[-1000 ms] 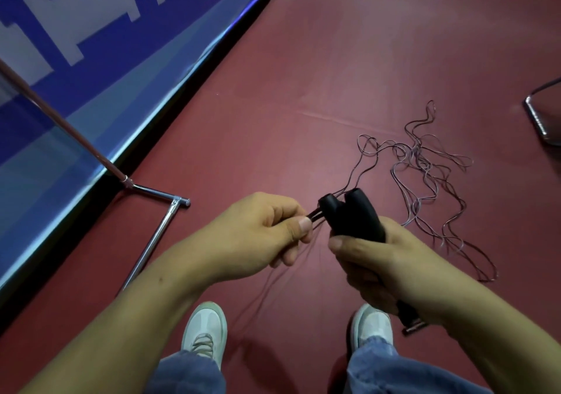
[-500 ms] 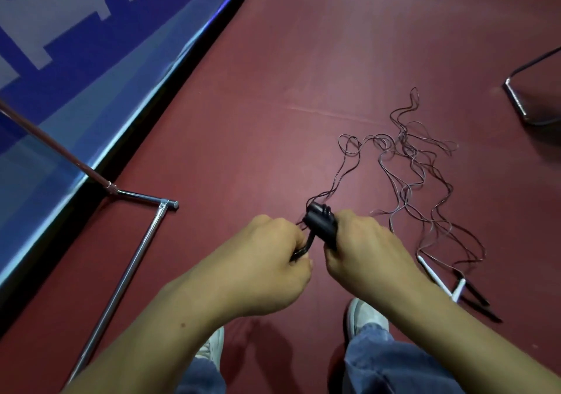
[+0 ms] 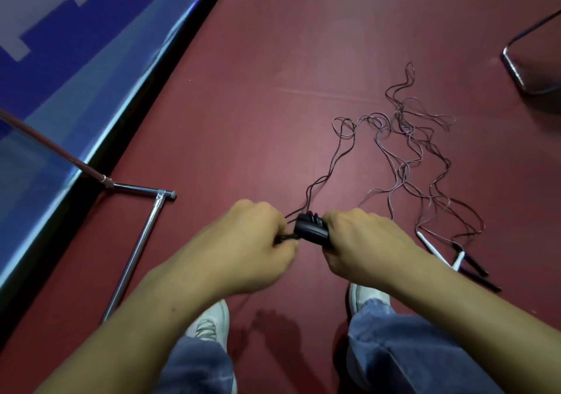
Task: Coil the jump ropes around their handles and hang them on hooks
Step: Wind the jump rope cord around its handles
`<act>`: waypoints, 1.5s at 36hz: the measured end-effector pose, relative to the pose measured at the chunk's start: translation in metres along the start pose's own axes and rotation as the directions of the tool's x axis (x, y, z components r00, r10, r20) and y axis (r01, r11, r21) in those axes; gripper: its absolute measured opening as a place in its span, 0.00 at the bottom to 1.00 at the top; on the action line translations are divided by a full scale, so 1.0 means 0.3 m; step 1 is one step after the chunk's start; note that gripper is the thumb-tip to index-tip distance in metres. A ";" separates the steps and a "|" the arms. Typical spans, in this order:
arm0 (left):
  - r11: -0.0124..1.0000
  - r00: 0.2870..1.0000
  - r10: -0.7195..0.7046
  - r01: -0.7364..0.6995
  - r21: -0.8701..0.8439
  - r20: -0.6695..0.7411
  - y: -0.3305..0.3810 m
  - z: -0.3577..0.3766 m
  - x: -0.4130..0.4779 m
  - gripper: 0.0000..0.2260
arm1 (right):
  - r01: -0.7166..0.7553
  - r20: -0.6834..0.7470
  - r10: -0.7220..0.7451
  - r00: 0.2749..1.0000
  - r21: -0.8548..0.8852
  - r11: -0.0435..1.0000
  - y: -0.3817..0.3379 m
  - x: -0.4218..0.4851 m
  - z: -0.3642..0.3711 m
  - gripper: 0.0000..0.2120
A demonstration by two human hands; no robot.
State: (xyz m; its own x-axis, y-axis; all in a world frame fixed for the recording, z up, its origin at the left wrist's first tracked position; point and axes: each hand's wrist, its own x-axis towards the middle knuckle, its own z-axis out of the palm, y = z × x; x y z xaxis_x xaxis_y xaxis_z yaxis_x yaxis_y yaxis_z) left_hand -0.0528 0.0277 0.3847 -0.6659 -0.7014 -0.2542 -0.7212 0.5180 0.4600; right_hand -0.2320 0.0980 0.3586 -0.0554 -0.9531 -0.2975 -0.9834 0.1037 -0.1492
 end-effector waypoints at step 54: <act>0.815 0.981 0.149 -0.194 -0.546 -0.126 -0.059 -0.145 -0.020 0.06 | -0.108 0.276 -0.368 0.888 0.903 0.416 -0.059 -0.058 -0.096 0.06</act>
State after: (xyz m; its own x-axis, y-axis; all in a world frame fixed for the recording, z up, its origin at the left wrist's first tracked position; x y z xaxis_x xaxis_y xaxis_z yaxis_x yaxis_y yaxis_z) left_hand -0.0277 0.0014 0.4152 -0.7364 -0.6726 -0.0738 -0.3549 0.2911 0.8885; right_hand -0.2185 0.1045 0.3935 0.3600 -0.8063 -0.4693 -0.2465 0.4030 -0.8814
